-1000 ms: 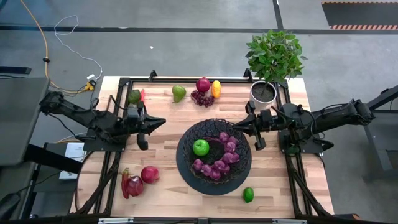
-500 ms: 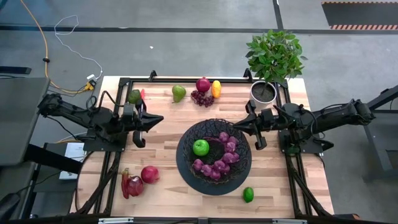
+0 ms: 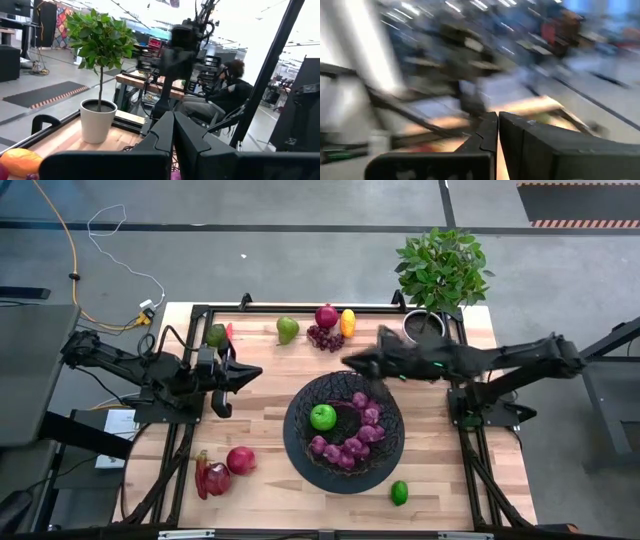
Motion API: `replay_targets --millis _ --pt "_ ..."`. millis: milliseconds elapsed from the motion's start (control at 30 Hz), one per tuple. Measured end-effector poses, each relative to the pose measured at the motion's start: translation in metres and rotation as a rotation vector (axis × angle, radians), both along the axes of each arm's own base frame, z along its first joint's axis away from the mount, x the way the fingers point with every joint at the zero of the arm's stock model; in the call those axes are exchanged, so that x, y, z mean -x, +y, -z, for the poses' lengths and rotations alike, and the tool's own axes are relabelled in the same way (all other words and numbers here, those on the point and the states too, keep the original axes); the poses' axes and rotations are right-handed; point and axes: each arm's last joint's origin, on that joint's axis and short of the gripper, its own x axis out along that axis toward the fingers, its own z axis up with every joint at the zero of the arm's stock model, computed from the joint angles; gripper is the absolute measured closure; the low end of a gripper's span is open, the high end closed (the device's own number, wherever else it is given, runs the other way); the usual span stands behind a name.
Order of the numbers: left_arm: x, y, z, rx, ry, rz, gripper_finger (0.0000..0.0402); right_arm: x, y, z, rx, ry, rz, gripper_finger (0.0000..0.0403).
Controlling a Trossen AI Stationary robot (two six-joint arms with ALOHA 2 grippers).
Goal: Build produce basket
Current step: Put the yellow mango into the basket
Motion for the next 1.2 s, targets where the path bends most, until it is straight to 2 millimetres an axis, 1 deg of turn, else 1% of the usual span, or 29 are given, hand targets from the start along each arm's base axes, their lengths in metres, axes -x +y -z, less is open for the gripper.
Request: replay_targets --millis 67,167,267,333,400,467,633,767,900,1033,1200 --pt "0.000 0.000 0.000 0.001 -0.002 -0.001 0.0401 -0.019 -0.010 -0.003 -0.006 0.110 0.125 0.0403" --pt "0.000 0.000 0.000 0.001 0.000 -0.010 0.0401 -0.044 -0.029 -0.001 -0.067 0.238 0.249 0.0403" --pt "0.000 0.000 0.000 0.002 0.000 -0.014 0.0401 -0.065 -0.051 0.008 -0.151 0.334 0.336 0.0395" --pt "0.000 0.000 0.000 0.001 0.001 -0.015 0.0401 -0.077 -0.066 0.017 -0.197 0.388 0.387 0.0381" --pt "0.000 0.000 0.000 -0.002 0.002 -0.015 0.0401 -0.086 -0.080 0.027 -0.249 0.433 0.429 0.0358" --pt "0.000 0.000 0.000 -0.010 0.005 -0.017 0.0401 -0.095 -0.094 0.038 -0.314 0.464 0.455 0.0325" --pt "0.000 0.001 0.000 -0.015 0.006 -0.026 0.0401 -0.110 -0.124 0.066 -0.471 0.522 0.500 0.0227" --pt "0.000 0.001 0.000 -0.015 0.006 -0.027 0.0401 -0.115 -0.146 0.083 -0.546 0.571 0.521 0.0155" --pt "0.000 0.001 0.000 -0.015 0.006 -0.027 0.0401 -0.111 -0.169 0.095 -0.577 0.659 0.587 0.0109" --pt "0.000 0.001 0.000 -0.014 0.005 -0.027 0.0401 -0.100 -0.189 0.101 -0.623 0.699 0.664 0.0089" --pt "0.000 0.001 0.000 -0.014 0.005 -0.027 0.0401 -0.089 -0.201 0.105 -0.687 0.723 0.772 0.0086"
